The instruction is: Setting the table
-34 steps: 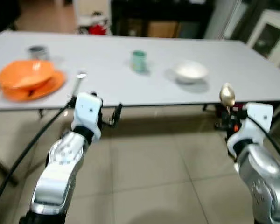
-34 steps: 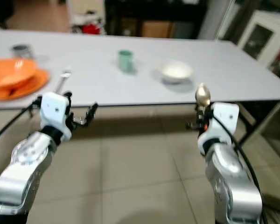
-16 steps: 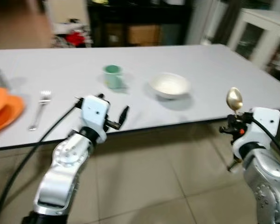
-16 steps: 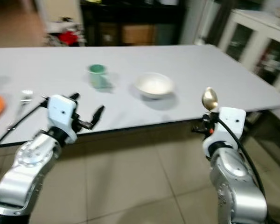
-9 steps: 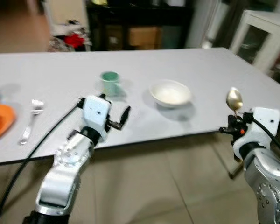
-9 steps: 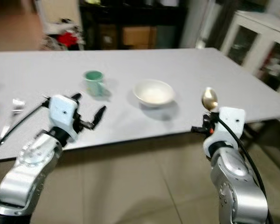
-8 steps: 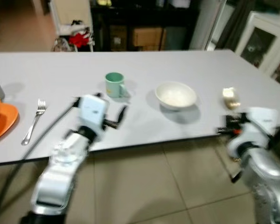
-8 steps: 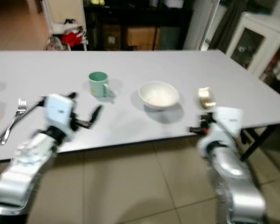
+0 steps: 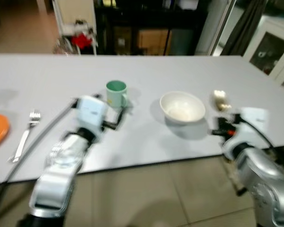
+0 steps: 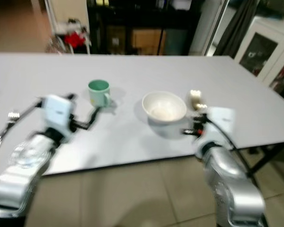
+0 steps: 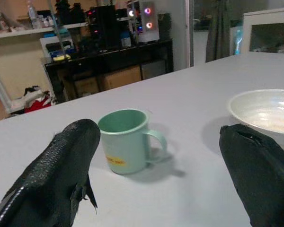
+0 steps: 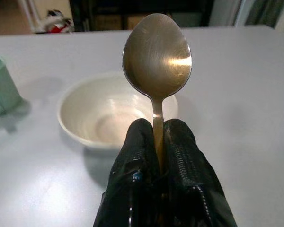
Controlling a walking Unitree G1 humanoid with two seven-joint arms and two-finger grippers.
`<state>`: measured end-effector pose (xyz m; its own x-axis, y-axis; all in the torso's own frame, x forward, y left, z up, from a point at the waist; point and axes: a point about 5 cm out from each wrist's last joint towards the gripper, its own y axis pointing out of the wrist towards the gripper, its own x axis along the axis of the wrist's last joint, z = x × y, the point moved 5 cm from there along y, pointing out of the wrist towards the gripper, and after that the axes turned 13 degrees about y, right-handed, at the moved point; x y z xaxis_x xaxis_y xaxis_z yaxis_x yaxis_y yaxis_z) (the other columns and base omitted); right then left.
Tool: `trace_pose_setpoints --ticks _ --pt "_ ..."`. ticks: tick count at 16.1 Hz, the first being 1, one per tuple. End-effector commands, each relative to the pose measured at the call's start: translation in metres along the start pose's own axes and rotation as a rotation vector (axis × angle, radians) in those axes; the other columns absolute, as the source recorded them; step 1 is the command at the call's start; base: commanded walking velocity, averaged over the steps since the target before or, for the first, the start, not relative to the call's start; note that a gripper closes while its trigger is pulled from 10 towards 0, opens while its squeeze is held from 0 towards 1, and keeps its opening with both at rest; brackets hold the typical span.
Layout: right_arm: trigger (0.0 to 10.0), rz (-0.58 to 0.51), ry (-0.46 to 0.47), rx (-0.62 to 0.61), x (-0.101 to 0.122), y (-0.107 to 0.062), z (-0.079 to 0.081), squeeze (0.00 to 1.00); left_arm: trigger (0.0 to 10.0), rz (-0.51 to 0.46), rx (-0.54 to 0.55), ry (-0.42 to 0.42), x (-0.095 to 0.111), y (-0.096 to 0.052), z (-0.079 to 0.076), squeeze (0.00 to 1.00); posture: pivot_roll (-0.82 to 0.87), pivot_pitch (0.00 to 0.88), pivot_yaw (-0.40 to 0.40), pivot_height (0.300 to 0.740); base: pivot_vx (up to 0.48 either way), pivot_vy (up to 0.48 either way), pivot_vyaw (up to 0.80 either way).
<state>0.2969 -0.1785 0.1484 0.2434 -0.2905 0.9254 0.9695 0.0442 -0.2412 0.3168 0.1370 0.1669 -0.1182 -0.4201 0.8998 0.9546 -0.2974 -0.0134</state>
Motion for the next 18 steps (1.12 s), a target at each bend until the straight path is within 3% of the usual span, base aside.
trace_pose_setpoints --ticks 1,4,7,8,10,12,16,18 --pt "10.0 0.012 -0.015 -0.031 0.002 0.001 -0.011 0.0 10.0 -0.029 -0.036 -0.005 0.008 0.004 -0.011 0.0 0.02 0.0 -0.073 0.74 0.341 0.0 0.0" --pt "10.0 0.083 -0.006 0.008 -0.001 0.018 -0.006 0.0 10.0 -0.051 -0.072 0.002 0.012 0.006 -0.016 0.0 0.02 0.0 -0.069 0.74 0.102 0.0 0.0" --pt "10.0 0.16 -0.007 0.077 0.003 0.049 0.002 0.0 10.0 -0.068 -0.146 0.013 0.019 0.007 -0.021 0.0 0.03 0.0 -0.069 0.74 0.0 0.0 0.0" --pt "10.0 0.181 -0.046 0.115 0.006 0.063 0.005 0.0 10.0 -0.08 -0.177 0.012 0.022 0.007 -0.023 0.0 0.03 0.0 -0.07 0.74 0.0 0.0 0.0" --pt "10.0 0.205 -0.072 0.133 0.009 0.075 0.007 0.0 10.0 -0.089 -0.207 0.023 0.024 0.008 -0.024 0.0 0.04 0.0 -0.071 0.74 0.0 0.0 0.0" --pt "10.0 0.307 -0.122 0.157 0.005 0.099 0.011 0.0 10.0 -0.099 -0.283 0.044 0.027 0.005 -0.028 0.0 0.05 0.0 -0.068 0.74 0.0 0.0 0.0" --pt "10.0 0.415 -0.179 0.161 0.003 0.112 0.012 0.0 10.0 -0.105 -0.421 0.055 0.031 -0.006 -0.04 0.0 0.07 0.0 -0.076 0.74 0.0 0.0 0.0" --pt "10.0 0.486 -0.141 0.168 -0.002 0.112 0.013 0.0 10.0 -0.101 -0.519 0.049 0.032 -0.014 -0.05 0.0 0.07 0.0 -0.077 0.74 0.0 0.0 0.0"
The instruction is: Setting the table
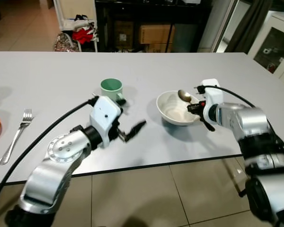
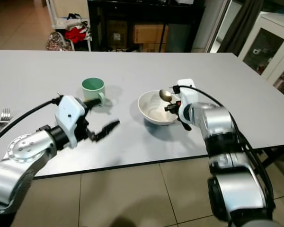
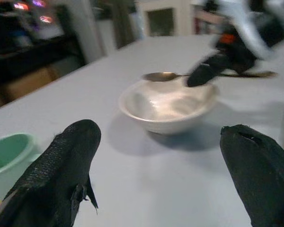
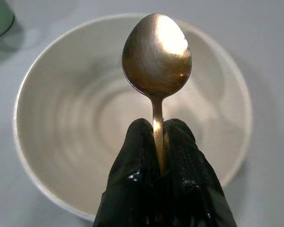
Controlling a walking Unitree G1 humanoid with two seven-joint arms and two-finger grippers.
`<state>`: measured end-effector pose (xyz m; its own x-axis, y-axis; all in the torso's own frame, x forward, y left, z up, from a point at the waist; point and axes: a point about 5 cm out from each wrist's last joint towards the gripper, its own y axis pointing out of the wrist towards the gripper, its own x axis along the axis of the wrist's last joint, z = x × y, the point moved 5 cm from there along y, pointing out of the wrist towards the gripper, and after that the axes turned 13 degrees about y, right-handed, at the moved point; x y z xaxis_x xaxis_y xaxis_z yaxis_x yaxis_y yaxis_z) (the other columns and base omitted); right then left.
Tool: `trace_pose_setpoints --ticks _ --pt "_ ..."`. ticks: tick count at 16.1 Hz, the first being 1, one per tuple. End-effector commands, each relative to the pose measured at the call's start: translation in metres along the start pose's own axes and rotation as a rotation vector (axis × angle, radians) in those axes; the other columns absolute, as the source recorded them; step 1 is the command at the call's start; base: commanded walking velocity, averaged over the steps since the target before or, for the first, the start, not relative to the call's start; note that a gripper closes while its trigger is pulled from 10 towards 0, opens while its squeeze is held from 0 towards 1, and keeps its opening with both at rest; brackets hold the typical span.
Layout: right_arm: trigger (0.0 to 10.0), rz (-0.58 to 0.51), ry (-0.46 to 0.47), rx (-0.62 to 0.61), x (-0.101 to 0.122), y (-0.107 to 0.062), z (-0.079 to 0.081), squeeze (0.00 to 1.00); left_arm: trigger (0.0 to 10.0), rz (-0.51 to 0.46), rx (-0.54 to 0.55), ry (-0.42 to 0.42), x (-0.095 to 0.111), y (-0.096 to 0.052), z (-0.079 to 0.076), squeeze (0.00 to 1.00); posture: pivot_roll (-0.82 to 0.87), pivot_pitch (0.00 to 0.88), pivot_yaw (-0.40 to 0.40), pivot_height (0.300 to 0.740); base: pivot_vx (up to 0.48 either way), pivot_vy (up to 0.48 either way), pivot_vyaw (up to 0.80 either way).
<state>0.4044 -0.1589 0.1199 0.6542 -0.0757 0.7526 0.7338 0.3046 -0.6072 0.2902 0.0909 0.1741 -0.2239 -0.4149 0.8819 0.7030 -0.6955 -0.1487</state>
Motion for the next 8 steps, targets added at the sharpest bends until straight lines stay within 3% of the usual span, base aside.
trace_pose_setpoints --ticks 1,4,5,6,8 --pt "10.0 0.027 0.004 0.021 -0.0008 0.0001 0.0027 0.0 10.0 -0.005 -0.056 -0.004 0.0023 0.0009 -0.0098 0.0 0.07 0.0 -0.072 0.74 0.0 0.0 0.0" --pt "10.0 0.032 0.033 0.056 -0.0014 0.0068 0.006 0.0 10.0 0.0 -0.071 -0.002 0.0019 0.003 -0.009 0.0 0.06 0.0 -0.058 0.74 0.0 0.0 0.0" --pt "10.0 0.039 0.026 0.048 -0.0012 0.0084 0.0038 0.11 10.0 0.003 -0.077 -0.001 0.0022 0.0031 -0.0086 0.0 0.06 0.0 -0.058 0.74 0.0 0.0 0.0" --pt "10.0 0.05 0.02 0.042 -0.0013 0.0088 0.0017 0.57 10.0 0.005 -0.078 0.001 0.0023 0.0032 -0.0077 0.0 0.07 0.0 -0.06 0.74 0.0 0.0 0.0" --pt "10.0 0.055 0.019 0.036 -0.0011 0.0092 -0.0008 0.77 10.0 0.009 -0.073 0.004 0.0017 0.0032 -0.0067 0.0 0.07 0.0 -0.064 0.74 0.0 0.0 0.0"
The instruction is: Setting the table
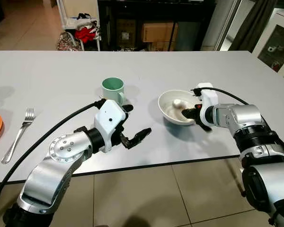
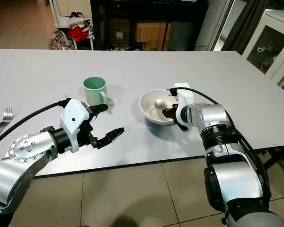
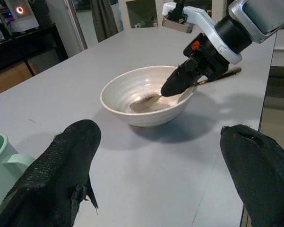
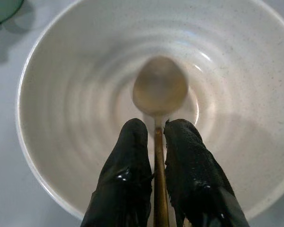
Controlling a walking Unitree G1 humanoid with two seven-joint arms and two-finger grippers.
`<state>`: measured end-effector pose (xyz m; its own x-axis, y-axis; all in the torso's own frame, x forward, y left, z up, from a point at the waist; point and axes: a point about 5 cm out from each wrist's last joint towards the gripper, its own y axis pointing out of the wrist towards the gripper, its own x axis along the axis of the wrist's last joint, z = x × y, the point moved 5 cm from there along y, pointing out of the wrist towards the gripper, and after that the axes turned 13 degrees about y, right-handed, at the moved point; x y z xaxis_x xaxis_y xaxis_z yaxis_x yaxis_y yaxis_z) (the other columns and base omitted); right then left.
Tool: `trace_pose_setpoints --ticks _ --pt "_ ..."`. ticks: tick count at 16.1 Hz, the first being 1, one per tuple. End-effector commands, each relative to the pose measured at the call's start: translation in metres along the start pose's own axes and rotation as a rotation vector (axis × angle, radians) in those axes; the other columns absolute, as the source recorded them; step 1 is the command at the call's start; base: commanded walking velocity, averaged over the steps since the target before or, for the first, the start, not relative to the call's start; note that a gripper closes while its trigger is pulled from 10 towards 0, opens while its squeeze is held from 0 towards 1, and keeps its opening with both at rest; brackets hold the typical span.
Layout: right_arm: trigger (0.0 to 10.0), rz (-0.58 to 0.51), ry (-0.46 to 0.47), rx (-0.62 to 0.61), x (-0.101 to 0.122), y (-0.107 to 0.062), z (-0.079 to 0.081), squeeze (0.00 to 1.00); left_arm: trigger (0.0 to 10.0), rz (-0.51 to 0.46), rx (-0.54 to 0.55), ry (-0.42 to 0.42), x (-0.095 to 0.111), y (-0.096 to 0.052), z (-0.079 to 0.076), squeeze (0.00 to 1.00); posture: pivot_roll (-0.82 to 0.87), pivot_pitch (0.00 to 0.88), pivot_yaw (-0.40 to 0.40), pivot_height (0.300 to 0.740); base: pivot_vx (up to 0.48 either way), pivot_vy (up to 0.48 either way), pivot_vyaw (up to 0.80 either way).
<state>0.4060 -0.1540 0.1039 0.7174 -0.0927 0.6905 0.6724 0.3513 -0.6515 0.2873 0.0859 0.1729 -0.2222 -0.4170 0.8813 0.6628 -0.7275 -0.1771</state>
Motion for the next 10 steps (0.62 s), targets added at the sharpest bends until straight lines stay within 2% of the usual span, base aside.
trace_pose_setpoints --ticks 1,3,5,6,8,10 --pt "10.0 -0.024 -0.022 -0.009 0.011 -0.004 -0.002 0.96 10.0 0.007 -0.011 0.003 0.0 0.002 -0.001 0.0 0.07 0.0 -0.065 0.74 0.0 0.0 0.0" --pt "10.0 -0.051 -0.016 -0.005 0.016 -0.004 -0.003 1.0 10.0 0.006 -0.011 0.003 0.0 0.001 -0.002 0.0 0.07 0.0 -0.069 0.74 0.0 0.0 0.0" --pt "10.0 -0.138 -0.08 0.051 0.033 -0.017 0.004 1.0 10.0 -0.001 0.025 0.0 0.002 -0.002 0.005 0.0 0.08 0.0 -0.077 0.74 0.0 0.0 0.0" --pt "10.0 -0.221 -0.122 0.082 0.043 -0.031 0.009 1.0 10.0 -0.007 0.061 -0.006 0.003 -0.005 0.01 0.0 0.08 0.0 -0.083 0.74 0.0 0.0 0.0" --pt "10.0 -0.486 -0.113 0.064 0.058 -0.068 0.012 1.0 10.0 0.001 0.157 -0.024 0.001 -0.009 0.022 0.0 0.07 0.0 -0.074 0.74 0.0 0.0 0.0" --pt "10.0 -0.591 -0.119 0.071 0.053 -0.084 0.019 1.0 10.0 0.013 0.199 -0.035 -0.002 -0.011 0.026 0.0 0.06 0.0 -0.067 0.74 0.0 0.0 0.0"
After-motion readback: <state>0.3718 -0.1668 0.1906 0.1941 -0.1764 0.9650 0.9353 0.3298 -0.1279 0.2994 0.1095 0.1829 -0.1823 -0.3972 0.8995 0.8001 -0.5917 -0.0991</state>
